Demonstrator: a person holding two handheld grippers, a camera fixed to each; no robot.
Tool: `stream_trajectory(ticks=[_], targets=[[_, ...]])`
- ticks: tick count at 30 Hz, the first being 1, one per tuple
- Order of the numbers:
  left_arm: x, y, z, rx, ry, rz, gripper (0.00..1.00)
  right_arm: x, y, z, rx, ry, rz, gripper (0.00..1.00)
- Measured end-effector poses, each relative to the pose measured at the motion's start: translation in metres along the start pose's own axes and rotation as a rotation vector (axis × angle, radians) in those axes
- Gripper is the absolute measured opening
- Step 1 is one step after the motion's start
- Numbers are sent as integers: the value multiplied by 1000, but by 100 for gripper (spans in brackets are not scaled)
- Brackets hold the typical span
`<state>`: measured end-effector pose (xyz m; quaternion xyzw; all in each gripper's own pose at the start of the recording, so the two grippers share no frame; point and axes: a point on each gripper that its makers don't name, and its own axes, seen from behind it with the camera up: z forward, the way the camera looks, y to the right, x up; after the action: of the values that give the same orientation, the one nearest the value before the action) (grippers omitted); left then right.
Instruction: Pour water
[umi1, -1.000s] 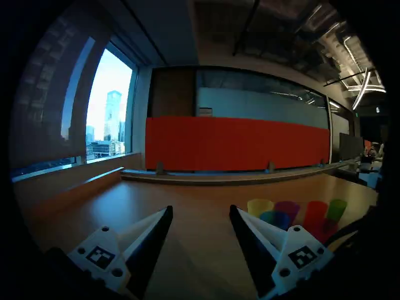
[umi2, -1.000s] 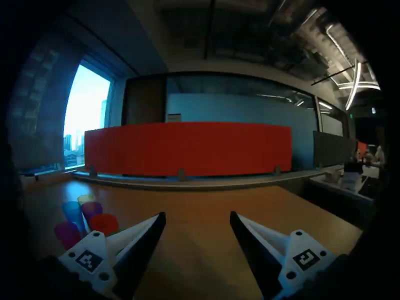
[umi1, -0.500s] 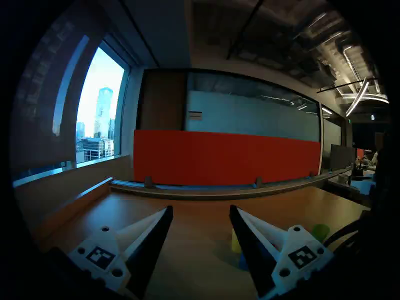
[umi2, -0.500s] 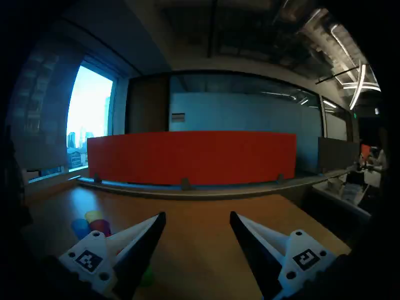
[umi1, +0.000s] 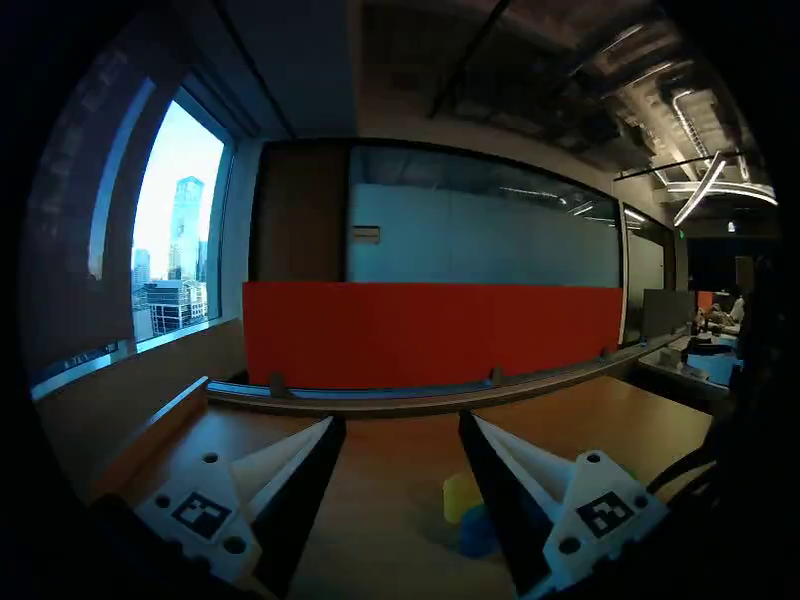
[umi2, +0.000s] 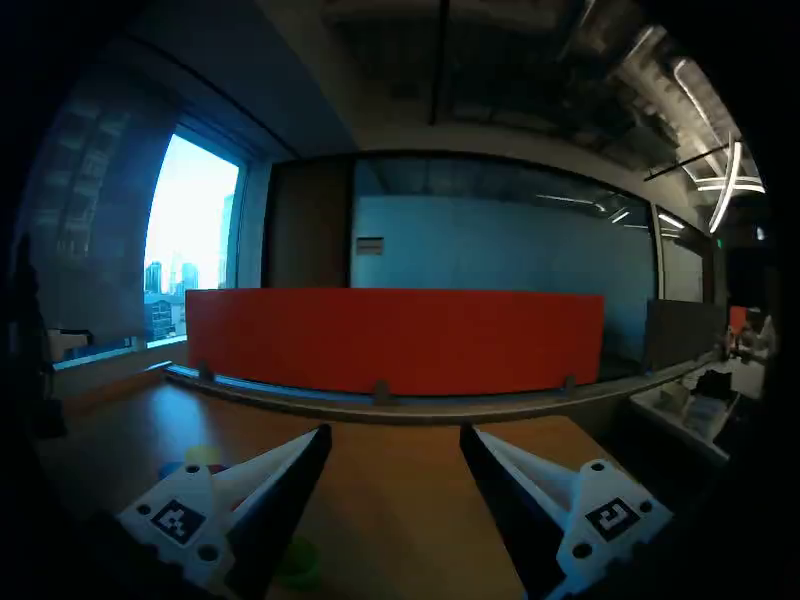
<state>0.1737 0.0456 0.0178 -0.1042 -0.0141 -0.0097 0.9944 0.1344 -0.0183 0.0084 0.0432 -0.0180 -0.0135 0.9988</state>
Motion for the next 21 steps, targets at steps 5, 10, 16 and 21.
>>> stream_trajectory(ticks=[5,10,16,21], targets=[[4,6,3,-28,-7,2,83,0,-5,0,19,-14,23,99],[5,13,4,-66,-8,6,83,1,-7,1,45,-19,32,99],[3,23,4,-122,-20,6,83,5,-16,1,104,-18,22,99],[2,35,4,-188,-24,-8,83,9,-30,0,182,-16,14,99]])
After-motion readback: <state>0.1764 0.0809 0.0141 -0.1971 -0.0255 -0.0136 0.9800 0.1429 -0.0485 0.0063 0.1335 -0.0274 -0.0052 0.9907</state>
